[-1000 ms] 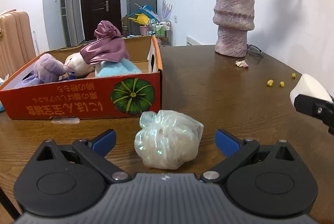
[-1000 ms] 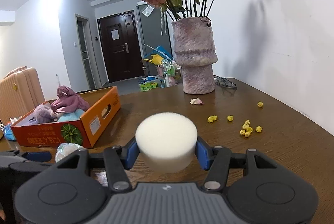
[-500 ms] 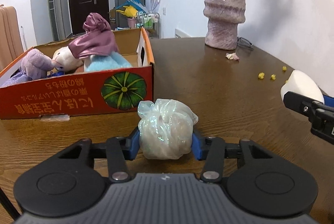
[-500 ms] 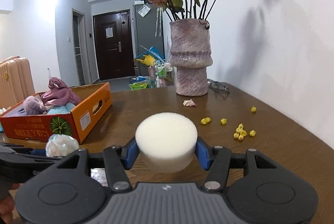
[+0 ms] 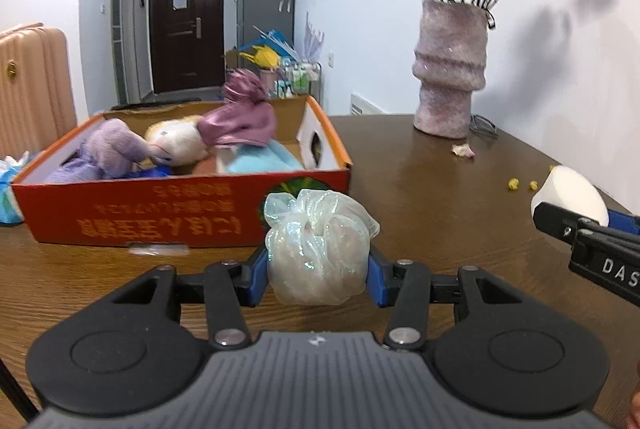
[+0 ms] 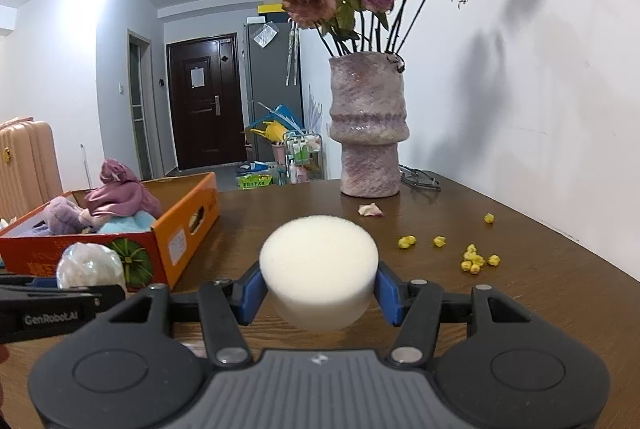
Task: Organize soft objects
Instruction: 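Carry the bag and sponge in both grippers over the cardboard box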
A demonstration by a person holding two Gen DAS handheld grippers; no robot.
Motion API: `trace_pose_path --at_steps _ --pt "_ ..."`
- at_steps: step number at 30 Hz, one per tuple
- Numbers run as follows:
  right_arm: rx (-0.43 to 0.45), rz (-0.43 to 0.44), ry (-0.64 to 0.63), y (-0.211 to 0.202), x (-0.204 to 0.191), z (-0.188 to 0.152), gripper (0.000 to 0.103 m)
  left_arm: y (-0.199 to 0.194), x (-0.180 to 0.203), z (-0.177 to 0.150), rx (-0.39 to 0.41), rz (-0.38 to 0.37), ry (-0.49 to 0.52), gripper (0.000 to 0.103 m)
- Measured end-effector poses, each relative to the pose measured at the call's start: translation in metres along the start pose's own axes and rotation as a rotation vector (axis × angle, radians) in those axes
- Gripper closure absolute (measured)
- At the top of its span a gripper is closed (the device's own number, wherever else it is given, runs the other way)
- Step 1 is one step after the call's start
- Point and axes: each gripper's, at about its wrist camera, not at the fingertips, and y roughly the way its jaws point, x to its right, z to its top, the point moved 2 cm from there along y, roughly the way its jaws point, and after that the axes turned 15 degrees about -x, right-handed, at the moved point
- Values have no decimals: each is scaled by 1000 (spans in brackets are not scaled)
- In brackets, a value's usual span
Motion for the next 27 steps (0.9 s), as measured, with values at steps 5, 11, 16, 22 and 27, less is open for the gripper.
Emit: trace_pose_path --at_steps 5,11,16,22,27 --pt "15 -1 -8 -2 -22 -2 47 -13 -18 -2 38 15 -18 54" --pt "26 4 -23 -4 -52 -5 46 -28 -44 -5 71 38 -52 54" --pt "32 23 -38 -5 -78 -7 46 -39 -67 -9 95 63 -83 54" --pt "45 51 -57 -7 -109 -9 46 -50 -94 -11 118 86 -119 54" --pt "54 69 -77 -9 -130 -11 46 -55 -112 -14 128 105 -139 54"
